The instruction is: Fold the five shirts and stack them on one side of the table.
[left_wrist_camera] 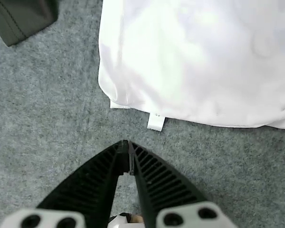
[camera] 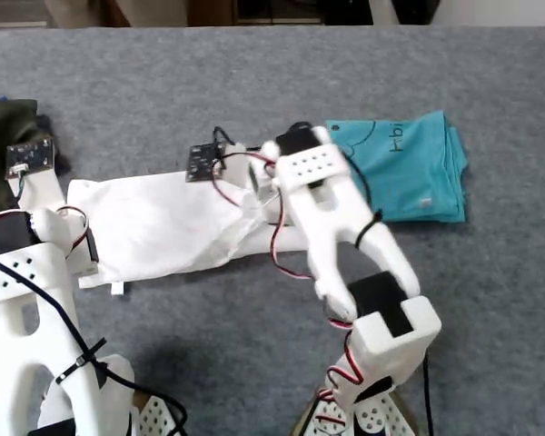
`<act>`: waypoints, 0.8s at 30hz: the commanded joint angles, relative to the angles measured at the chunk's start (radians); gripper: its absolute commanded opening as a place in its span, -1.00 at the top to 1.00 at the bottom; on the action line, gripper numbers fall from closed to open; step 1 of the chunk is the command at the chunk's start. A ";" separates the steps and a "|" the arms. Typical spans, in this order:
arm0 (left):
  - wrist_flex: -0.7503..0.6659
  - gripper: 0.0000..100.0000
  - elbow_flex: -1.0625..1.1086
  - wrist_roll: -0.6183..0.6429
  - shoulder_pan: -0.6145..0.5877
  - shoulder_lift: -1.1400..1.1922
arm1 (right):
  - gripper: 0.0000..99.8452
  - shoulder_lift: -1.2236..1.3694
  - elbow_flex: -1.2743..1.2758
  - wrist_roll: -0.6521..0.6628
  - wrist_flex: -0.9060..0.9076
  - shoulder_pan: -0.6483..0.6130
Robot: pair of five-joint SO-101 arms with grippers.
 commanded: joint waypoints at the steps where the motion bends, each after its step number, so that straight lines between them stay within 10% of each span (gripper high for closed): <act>1: -0.014 0.96 -0.034 -0.002 0.014 -0.021 | 1.00 0.056 -0.021 -0.084 -0.129 -0.021; 24: -0.014 0.96 -0.034 -0.003 0.014 -0.015 | 1.00 0.390 -0.426 -0.259 -0.077 -0.022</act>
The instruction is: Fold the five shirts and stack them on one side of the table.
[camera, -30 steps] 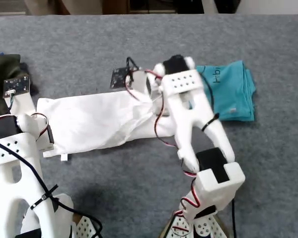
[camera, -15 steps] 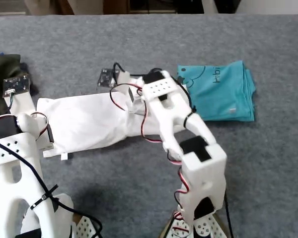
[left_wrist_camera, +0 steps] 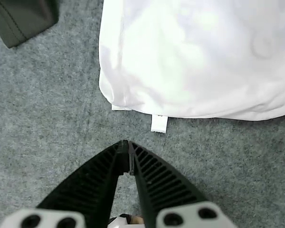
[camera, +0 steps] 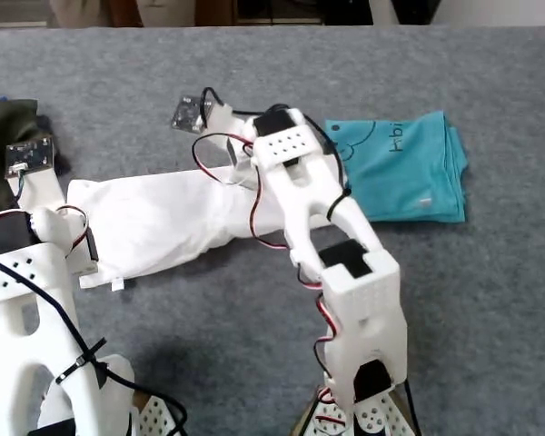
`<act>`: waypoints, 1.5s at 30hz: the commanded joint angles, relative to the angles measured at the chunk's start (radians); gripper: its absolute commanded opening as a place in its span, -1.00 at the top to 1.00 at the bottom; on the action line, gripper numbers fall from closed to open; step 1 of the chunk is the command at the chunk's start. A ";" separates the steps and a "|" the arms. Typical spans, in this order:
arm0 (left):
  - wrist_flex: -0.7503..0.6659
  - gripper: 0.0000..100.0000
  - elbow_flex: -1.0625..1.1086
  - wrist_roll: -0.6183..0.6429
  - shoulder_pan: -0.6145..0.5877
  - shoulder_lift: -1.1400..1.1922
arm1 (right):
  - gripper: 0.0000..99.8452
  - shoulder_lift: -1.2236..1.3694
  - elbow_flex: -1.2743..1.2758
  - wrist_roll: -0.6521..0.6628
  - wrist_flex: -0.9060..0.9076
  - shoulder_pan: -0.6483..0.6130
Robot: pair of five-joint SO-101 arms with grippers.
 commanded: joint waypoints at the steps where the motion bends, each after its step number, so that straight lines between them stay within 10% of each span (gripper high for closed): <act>1: -0.011 0.96 -0.034 -0.003 0.014 -0.015 | 1.00 0.048 -0.038 -0.005 0.021 -0.010; 22: -0.012 0.96 -0.044 -0.005 0.014 -0.022 | 1.00 -0.263 -0.366 0.020 0.534 0.033; 45: -0.012 0.96 -0.037 -0.048 0.006 -0.022 | 1.00 -0.019 0.044 0.008 0.141 0.223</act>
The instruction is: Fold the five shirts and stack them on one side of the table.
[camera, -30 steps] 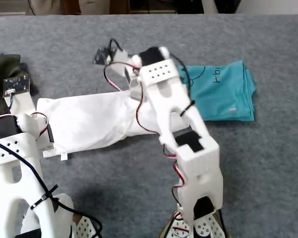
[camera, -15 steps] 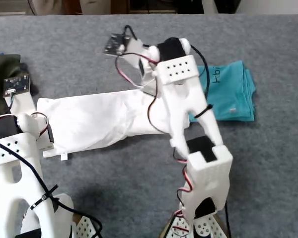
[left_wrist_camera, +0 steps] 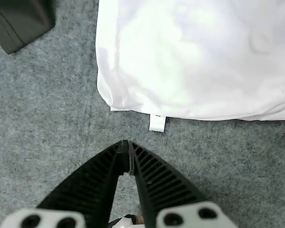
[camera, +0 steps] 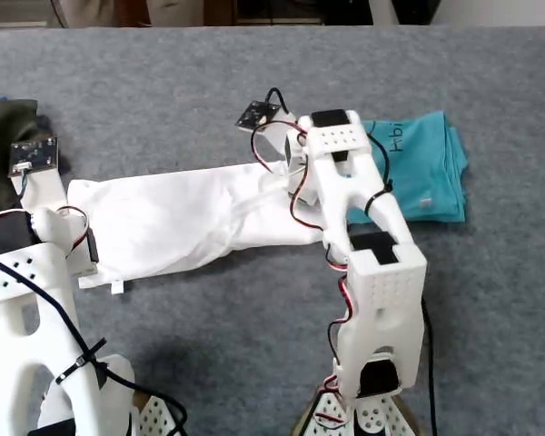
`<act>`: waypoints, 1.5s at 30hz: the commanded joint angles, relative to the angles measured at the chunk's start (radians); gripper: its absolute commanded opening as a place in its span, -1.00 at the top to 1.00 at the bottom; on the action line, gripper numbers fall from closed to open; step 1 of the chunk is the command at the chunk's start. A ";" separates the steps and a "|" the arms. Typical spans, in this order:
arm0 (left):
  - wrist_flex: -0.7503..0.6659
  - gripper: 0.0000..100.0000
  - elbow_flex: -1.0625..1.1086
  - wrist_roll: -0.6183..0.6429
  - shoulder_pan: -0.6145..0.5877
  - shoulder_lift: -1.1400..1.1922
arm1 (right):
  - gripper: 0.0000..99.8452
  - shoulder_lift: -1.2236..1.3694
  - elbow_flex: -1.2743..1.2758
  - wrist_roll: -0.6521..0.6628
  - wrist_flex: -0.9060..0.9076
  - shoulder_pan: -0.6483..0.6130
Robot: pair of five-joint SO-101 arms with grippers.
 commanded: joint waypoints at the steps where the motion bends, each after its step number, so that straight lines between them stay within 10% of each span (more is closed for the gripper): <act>1: -0.011 0.96 -0.037 -0.005 0.003 -0.022 | 1.00 -0.036 -0.042 -0.009 0.041 0.004; 12: -0.011 0.96 -0.035 -0.005 0.009 -0.022 | 1.00 -0.285 -0.093 -0.077 0.138 -0.065; 28: -0.003 0.96 -0.034 -0.005 0.003 -0.022 | 1.00 0.097 -0.139 -0.084 -0.172 -0.165; 45: -0.011 0.96 -0.080 -0.005 -0.041 -0.015 | 1.00 0.091 -0.464 -0.239 0.123 -0.174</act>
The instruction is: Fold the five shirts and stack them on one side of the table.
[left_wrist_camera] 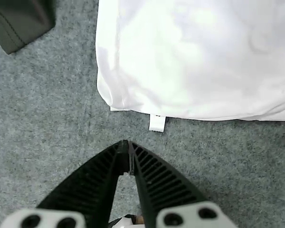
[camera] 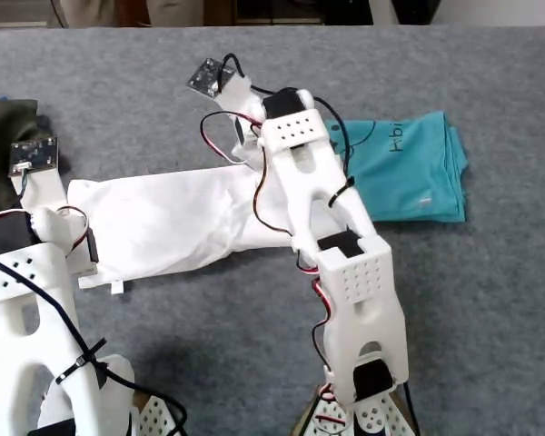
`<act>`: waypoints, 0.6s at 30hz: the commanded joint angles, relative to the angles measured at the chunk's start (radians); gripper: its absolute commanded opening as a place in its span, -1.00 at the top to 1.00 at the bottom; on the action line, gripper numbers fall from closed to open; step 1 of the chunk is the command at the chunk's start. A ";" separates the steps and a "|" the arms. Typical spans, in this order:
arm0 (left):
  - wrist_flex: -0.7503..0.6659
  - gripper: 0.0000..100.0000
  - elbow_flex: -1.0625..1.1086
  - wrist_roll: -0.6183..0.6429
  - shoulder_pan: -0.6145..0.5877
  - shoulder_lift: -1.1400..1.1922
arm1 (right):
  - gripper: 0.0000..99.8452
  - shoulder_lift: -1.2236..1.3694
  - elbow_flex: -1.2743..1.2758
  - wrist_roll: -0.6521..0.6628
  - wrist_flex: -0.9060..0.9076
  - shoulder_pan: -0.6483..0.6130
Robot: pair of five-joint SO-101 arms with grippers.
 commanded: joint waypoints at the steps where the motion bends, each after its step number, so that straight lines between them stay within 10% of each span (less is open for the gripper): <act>1: -0.011 0.93 -0.107 -0.005 -0.072 -0.012 | 1.00 -0.039 -0.071 -0.008 0.130 0.008; 18: 0.052 0.66 -0.692 -0.005 -0.160 0.875 | 1.00 -0.604 0.160 0.063 0.460 0.162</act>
